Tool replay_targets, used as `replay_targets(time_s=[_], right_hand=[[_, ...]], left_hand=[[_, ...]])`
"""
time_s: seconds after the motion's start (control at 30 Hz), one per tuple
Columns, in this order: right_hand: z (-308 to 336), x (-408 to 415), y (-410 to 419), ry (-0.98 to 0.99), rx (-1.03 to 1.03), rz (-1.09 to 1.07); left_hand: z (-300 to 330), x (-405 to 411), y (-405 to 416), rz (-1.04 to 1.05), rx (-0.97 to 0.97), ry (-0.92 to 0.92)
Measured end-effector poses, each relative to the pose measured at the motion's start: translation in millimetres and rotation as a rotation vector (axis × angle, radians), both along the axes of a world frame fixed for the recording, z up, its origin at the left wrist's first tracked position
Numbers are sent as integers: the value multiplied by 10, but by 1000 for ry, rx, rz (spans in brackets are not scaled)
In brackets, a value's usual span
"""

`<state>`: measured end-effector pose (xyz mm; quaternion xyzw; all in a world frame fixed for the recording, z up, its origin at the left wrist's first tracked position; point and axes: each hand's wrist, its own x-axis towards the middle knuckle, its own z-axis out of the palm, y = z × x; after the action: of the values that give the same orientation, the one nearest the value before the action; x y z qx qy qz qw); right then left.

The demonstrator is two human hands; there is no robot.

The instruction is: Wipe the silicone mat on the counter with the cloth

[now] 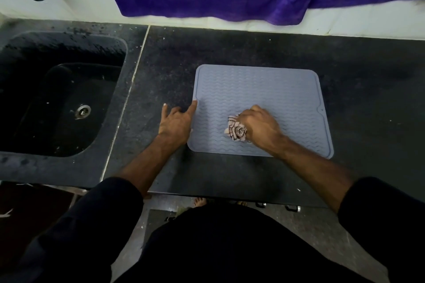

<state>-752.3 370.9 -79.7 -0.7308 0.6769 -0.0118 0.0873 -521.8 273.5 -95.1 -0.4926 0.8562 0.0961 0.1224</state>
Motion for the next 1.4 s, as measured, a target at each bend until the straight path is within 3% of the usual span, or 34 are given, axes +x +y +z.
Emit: replay_targets(time_s=[0.13,0.27,0.43,0.7,0.9,1.03,1.13,1.2,1.4], right_hand=[[48,91,-115,-91,-49,-16],[-43,199,-38,-8,-23,34],[38,-235,101,124,33,-25],[20,-95,73,82,-34,71],[104,-526,204,164,76,-71],[85,-411,147,72,25,-56],[-1,-270,185,29,-38,20],[-54,-317,266,28,-46,37],[-38,-819,483,76,10,-96]], left_hand=[[-50,-18,37,-1,-5,-3],[-83,9,50,-6,-29,7],[-81,-7,81,12,-35,8],[-46,-75,141,22,-80,-20],[32,-121,177,36,-75,-63],[98,-314,211,-10,-94,-15],[141,-563,317,-99,22,69],[131,-656,390,-150,101,25],[175,-635,384,-158,135,-23]])
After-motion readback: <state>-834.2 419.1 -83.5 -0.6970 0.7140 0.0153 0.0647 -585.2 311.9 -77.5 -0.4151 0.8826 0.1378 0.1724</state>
